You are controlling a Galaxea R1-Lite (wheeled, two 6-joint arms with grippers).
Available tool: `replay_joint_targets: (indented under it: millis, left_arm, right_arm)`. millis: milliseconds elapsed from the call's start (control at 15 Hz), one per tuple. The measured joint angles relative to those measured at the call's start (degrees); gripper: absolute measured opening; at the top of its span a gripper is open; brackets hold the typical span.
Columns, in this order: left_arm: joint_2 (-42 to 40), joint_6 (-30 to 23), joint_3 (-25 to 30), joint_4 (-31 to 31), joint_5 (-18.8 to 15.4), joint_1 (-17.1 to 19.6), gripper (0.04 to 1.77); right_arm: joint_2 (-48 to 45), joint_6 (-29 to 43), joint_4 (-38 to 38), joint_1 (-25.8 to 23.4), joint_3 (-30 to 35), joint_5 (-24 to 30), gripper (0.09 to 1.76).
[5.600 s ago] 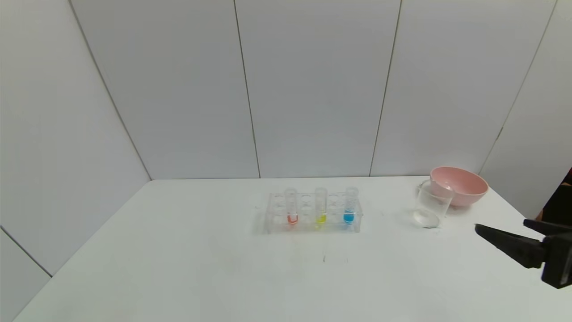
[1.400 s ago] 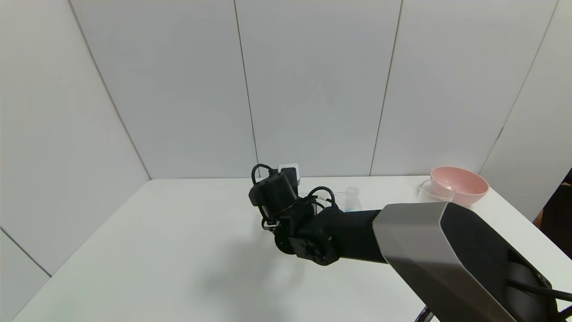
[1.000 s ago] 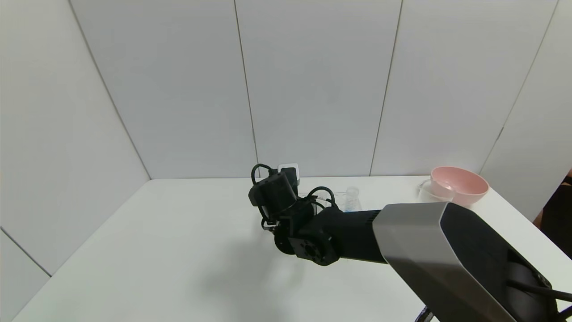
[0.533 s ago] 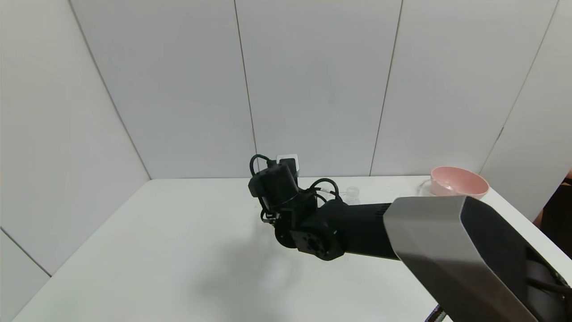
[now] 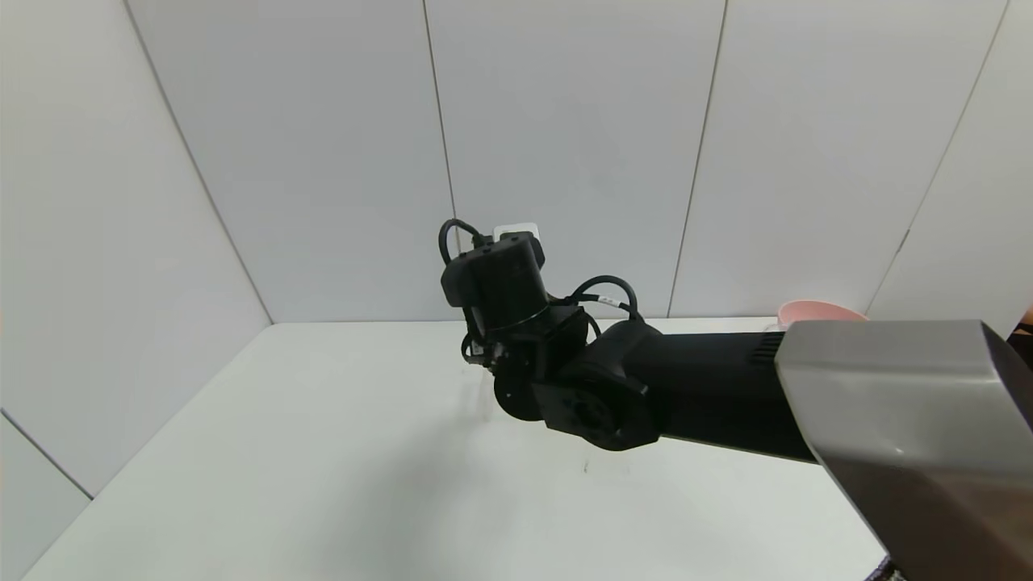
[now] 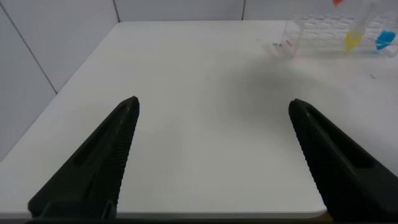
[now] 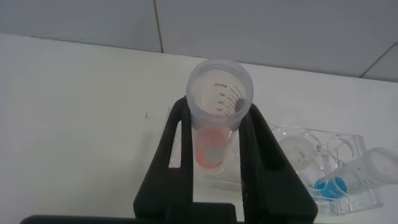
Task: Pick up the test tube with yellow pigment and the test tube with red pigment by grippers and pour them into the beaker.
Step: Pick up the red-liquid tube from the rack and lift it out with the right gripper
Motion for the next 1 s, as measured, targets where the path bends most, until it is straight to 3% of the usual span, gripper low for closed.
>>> replay_joint_targets:
  millis: [467,667,1000]
  left_arm:
    - [0.00,0.02,0.00,0.00,0.00,0.00,1.72]
    - [0.00,0.05,0.00,0.00,0.00,0.00,1.72]
    - [0.00,0.02,0.00,0.00,-0.02,0.00,1.72]
  right_arm:
    - [-4.13,-0.29,-0.09,0.38,5.92,0.11,0.49]
    - [-8.64,-0.51,-0.50,-0.17,15.19,3.16,0.49]
    - [-23.11,-5.58,-1.15,-4.14,37.07,16.15,0.49]
